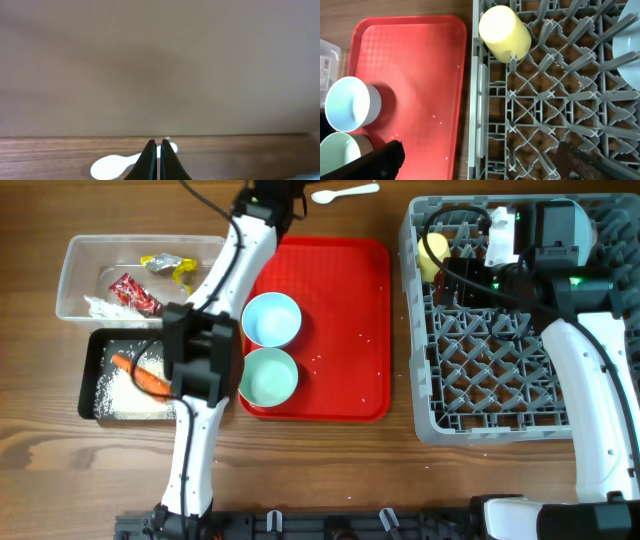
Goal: Sort waste into correct bins and load items into the dishwasher rack
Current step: 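Reach the left gripper to the white spoon beyond the red tray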
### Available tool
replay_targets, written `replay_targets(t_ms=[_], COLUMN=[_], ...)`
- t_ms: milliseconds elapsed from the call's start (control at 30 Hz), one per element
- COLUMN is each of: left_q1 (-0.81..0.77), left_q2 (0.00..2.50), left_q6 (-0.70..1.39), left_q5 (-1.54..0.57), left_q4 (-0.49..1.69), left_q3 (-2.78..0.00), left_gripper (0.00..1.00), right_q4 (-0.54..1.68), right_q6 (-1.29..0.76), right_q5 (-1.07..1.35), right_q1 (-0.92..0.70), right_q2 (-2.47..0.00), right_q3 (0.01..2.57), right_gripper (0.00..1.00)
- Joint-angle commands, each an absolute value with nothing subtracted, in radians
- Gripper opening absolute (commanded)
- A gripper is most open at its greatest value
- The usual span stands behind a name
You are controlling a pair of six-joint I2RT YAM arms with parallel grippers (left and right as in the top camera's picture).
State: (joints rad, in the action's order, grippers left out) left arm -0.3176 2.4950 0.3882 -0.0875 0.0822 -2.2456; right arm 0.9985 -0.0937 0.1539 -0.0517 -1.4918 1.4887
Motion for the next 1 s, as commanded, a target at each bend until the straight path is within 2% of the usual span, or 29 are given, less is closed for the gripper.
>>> replay_targets(t_ms=[0,267,700,967], left_q1=[-0.319,-0.326,-0.352,-0.331], left_q2=[2.555,2.669,2.775,2.805], left_q6=[0.397,0.395,0.265,0.265], left_q5=[-0.078,-0.078,-0.066,-0.062], left_q4=[0.039,-0.012,-0.143,-0.299], left_q3=[-2.253,-2.253,-2.253,-2.254], left_gripper=[0.04,0.04,0.04,0.11], right_q4=[0.995,0.995,0.995,0.995], right_q6=[-0.108,-0.108,-0.108,-0.108], right_q5=[0.166,0.167,0.166,0.166], right_q1=[-0.053,-0.053,-0.053,-0.053], right_q2=[-1.483,-1.483,-1.483,-1.483], right_q3=[1.504,1.504,1.504,1.504], right_gripper=[1.0,1.0,1.0,1.0])
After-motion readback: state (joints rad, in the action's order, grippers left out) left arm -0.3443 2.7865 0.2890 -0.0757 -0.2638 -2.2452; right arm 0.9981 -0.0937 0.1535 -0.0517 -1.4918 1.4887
